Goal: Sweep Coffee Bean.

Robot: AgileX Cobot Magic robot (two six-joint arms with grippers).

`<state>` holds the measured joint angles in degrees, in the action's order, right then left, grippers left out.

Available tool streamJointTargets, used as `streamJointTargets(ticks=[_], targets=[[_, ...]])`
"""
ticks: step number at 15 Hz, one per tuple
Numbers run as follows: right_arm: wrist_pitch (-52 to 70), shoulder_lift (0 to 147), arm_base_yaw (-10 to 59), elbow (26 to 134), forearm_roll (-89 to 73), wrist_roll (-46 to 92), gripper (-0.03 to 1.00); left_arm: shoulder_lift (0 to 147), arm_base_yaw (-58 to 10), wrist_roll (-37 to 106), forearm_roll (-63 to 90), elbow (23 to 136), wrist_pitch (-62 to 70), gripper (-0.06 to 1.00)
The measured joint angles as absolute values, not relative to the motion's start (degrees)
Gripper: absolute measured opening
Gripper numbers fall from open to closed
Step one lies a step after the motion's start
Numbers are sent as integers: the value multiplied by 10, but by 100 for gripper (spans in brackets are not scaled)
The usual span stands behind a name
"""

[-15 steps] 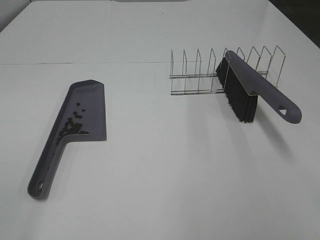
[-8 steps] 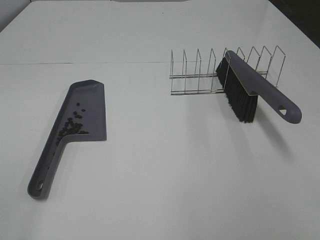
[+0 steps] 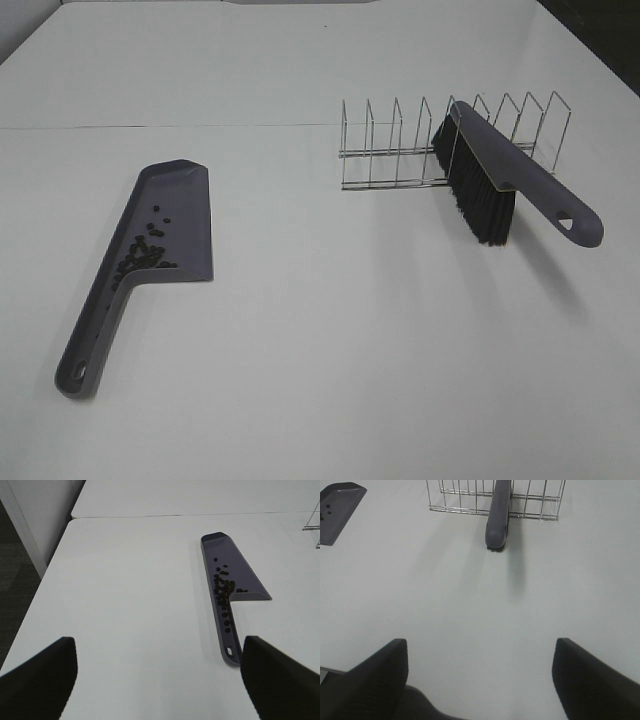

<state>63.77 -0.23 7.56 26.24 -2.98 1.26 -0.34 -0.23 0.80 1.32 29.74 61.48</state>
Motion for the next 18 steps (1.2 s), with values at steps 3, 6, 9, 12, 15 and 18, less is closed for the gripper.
streamJointTargets(ticks=[3, 6, 9, 12, 15, 18], targets=[[638, -2, 76, 262, -30, 13, 67, -3, -2, 8, 13, 297, 615, 81], [638, -2, 76, 262, -30, 13, 67, -3, -2, 8, 13, 297, 615, 81], [638, -2, 76, 262, -30, 13, 67, -3, 1, 8, 13, 297, 615, 81], [638, -2, 76, 262, -30, 13, 67, -3, 1, 8, 13, 297, 615, 81], [638, -2, 76, 262, -30, 13, 67, -3, 1, 8, 13, 297, 615, 81], [638, -2, 76, 262, -30, 13, 67, -3, 1, 8, 13, 297, 615, 81]])
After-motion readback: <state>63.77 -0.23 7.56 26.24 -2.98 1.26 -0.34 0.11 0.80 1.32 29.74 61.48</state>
